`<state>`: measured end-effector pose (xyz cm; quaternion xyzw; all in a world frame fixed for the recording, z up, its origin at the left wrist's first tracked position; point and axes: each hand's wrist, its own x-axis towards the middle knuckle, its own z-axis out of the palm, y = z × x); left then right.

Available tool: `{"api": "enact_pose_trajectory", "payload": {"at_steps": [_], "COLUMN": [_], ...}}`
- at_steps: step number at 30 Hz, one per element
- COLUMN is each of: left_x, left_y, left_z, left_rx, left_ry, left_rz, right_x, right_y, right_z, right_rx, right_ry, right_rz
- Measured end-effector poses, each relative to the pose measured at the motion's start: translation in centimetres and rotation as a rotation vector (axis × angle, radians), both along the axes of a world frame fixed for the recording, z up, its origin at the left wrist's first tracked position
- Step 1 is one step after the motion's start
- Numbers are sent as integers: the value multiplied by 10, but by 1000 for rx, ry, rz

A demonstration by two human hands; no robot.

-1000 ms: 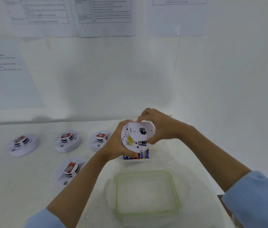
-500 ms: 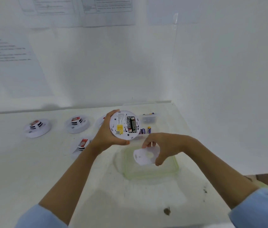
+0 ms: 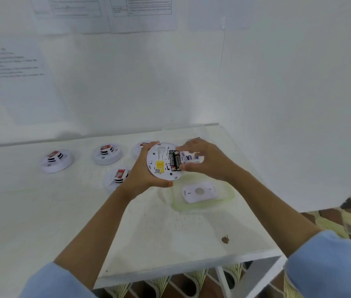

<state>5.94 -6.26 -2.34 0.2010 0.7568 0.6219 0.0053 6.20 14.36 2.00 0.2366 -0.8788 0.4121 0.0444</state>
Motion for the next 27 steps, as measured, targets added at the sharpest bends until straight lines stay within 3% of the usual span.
{"api": "enact_pose_trajectory", "payload": {"at_steps": [11, 18, 21, 24, 27], "left_x": [-51, -95, -104, -112, -118], "left_y": [27, 39, 42, 42, 39], "left_z": [9, 8, 5, 2, -2], "left_rx": [3, 38, 49, 42, 34], "left_ry": [-26, -52, -64, -87, -106], "left_rz": [-6, 22, 52, 61, 71], "right_x": [-65, -107, -114, -127, -136], "right_y": [11, 23, 20, 22, 24], "right_z": [12, 11, 5, -3, -10], "right_rx": [322, 665, 659, 737, 651], "right_ry": [83, 285, 248, 365, 311], "right_rz": [40, 113, 170, 223, 166]}}
